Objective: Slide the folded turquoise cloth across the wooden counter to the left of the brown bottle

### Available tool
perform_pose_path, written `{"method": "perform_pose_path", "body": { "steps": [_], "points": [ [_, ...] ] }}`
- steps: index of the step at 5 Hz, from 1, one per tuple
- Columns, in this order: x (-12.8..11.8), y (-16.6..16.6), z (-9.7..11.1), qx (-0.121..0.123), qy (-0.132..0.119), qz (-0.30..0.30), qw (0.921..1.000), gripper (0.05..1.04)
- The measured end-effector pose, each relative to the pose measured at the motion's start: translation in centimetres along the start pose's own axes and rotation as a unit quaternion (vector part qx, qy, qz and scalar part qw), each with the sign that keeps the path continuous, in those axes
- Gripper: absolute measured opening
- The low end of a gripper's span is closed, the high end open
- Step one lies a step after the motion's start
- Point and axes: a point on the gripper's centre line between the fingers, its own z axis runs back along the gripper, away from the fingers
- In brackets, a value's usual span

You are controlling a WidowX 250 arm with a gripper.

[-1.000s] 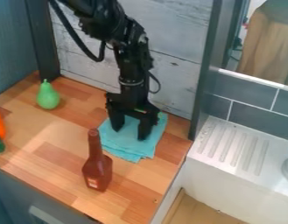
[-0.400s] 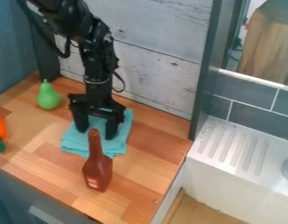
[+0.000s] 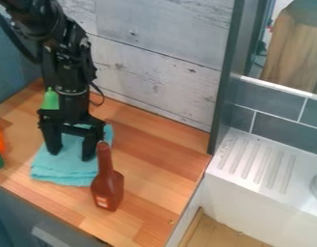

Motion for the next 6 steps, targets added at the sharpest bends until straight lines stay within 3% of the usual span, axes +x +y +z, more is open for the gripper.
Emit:
{"method": "perform_pose_path", "body": {
  "steps": [2, 3, 4, 5, 6],
  "points": [
    [-1.0, 1.7, -0.3, -0.042, 0.019, 0.009, 0.9989, 1.0],
    [-0.4, 0.2, 4.2, -0.067, -0.042, -0.028, 0.9965, 1.0],
    [-0.7, -2.8, 8.1, -0.086, -0.094, -0.091, 0.9876, 1.0],
    [-1.9, -3.4, 10.7, -0.078, -0.118, -0.132, 0.9812, 1.0],
    [-4.4, -5.0, 12.7, -0.097, -0.119, -0.193, 0.9692, 1.0]
  ]
}}
